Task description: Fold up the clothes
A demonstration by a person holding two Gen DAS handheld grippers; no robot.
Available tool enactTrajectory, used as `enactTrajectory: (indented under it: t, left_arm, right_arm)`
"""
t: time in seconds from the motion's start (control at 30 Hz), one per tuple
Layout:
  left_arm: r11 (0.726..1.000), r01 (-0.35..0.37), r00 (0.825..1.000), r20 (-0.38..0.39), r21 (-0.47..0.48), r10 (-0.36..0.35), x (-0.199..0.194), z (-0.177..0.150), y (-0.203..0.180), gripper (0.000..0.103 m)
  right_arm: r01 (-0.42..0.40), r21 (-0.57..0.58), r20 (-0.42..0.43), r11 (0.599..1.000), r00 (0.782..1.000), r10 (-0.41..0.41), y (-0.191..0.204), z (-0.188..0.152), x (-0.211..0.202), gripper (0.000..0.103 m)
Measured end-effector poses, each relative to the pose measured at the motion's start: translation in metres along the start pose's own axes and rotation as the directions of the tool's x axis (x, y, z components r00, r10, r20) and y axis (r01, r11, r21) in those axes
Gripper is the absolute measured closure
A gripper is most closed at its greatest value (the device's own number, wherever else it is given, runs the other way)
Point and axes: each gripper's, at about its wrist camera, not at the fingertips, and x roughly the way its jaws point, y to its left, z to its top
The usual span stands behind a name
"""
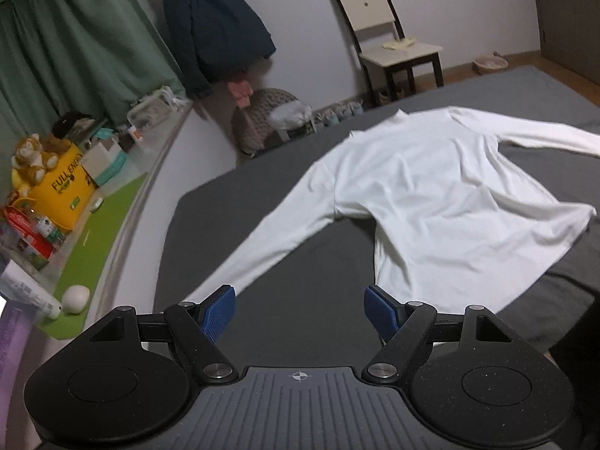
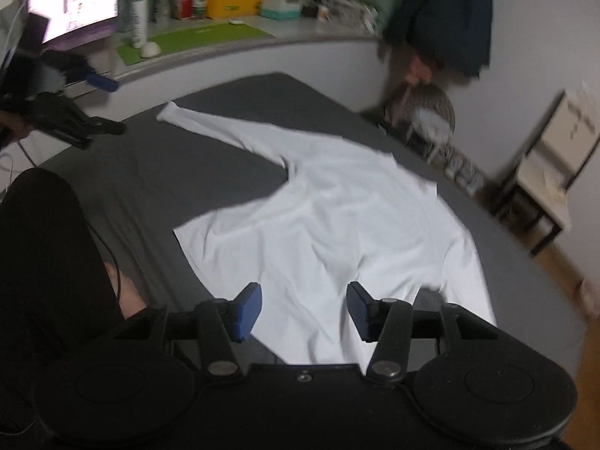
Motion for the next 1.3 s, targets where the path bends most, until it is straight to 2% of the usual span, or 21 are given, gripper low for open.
enactTrajectory:
  t: [0.1, 0.2, 0.27, 0.4, 0.5, 0.63, 0.7, 0.8, 0.93, 1.03, 1.07, 1.13, 1.23, 1.3]
  left_arm:
    - [0.999, 0.032, 0.999, 0.003, -0.011, -0.032, 0.003, 0.009, -0.001, 0.027]
    - [0.996, 0.091, 0.996, -0.009, -0.004, -0.092, 0.027, 0.013, -0.011, 0.027]
    - [0.991, 0.134, 0.991, -0.02, 0.002, -0.134, 0.046, 0.015, -0.019, 0.027]
    - [0.984, 0.168, 0.983, -0.064, -0.058, -0.172, 0.109, 0.008, -0.028, 0.027]
    - [0.976, 0.192, 0.975, -0.095, -0.105, -0.202, 0.157, 0.002, -0.034, 0.027]
    - [0.942, 0.239, 0.959, -0.093, -0.234, -0.266, 0.201, -0.008, -0.03, 0.027]
    - [0.935, 0.251, 0.958, -0.076, -0.251, -0.277, 0.215, -0.016, -0.037, 0.027]
    - [0.944, 0.227, 0.969, -0.046, -0.241, -0.245, 0.229, -0.023, -0.048, 0.027]
    - [0.969, 0.181, 0.983, 0.028, -0.169, -0.179, 0.238, -0.037, -0.066, 0.027]
    - [0.979, 0.154, 0.987, 0.054, -0.132, -0.148, 0.241, -0.038, -0.069, 0.027]
    - [0.972, 0.17, 0.985, 0.066, -0.162, -0.161, 0.24, -0.04, -0.064, 0.028]
    - [0.954, 0.202, 0.978, 0.092, -0.222, -0.186, 0.237, -0.044, -0.054, 0.049]
    - [0.914, 0.24, 0.968, 0.147, -0.329, -0.201, 0.236, -0.051, -0.036, 0.05]
    - [0.877, 0.26, 0.963, 0.179, -0.405, -0.202, 0.238, -0.057, -0.023, 0.05]
  right_arm:
    - [0.041, -0.085, -0.011, 0.996, 0.999, -0.042, 0.017, 0.022, -0.01, 0.048]
    - [0.082, -0.171, -0.051, 0.982, 0.994, -0.092, 0.033, 0.039, -0.007, 0.045]
    - [0.108, -0.233, -0.095, 0.966, 0.987, -0.133, 0.04, 0.044, 0.007, 0.043]
    - [0.128, -0.304, -0.194, 0.944, 0.962, -0.193, 0.04, 0.044, 0.049, 0.043]
    - [0.116, -0.248, -0.238, 0.962, 0.955, -0.176, 0.028, 0.037, 0.085, 0.043]
    - [0.115, -0.13, -0.244, 0.985, 0.959, -0.145, 0.01, 0.034, 0.109, 0.043]
    - [0.113, -0.095, -0.243, 0.989, 0.961, -0.133, 0.005, 0.033, 0.116, 0.043]
    - [0.106, -0.043, -0.239, 0.993, 0.964, -0.113, -0.001, 0.029, 0.127, 0.043]
    - [0.053, 0.003, -0.204, 0.999, 0.978, -0.051, 0.007, 0.015, 0.153, 0.043]
    - [-0.006, 0.057, -0.136, 0.998, 0.991, 0.014, 0.016, 0.007, 0.179, 0.051]
    - [-0.026, 0.084, -0.105, 0.996, 0.994, 0.035, 0.018, 0.006, 0.189, 0.051]
    - [-0.052, 0.156, -0.017, 0.986, 0.998, 0.055, 0.021, 0.008, 0.21, 0.051]
    - [-0.103, 0.279, 0.128, 0.955, 0.989, 0.069, 0.019, 0.011, 0.24, 0.053]
    - [-0.146, 0.332, 0.153, 0.932, 0.983, 0.1, 0.028, 0.008, 0.257, 0.055]
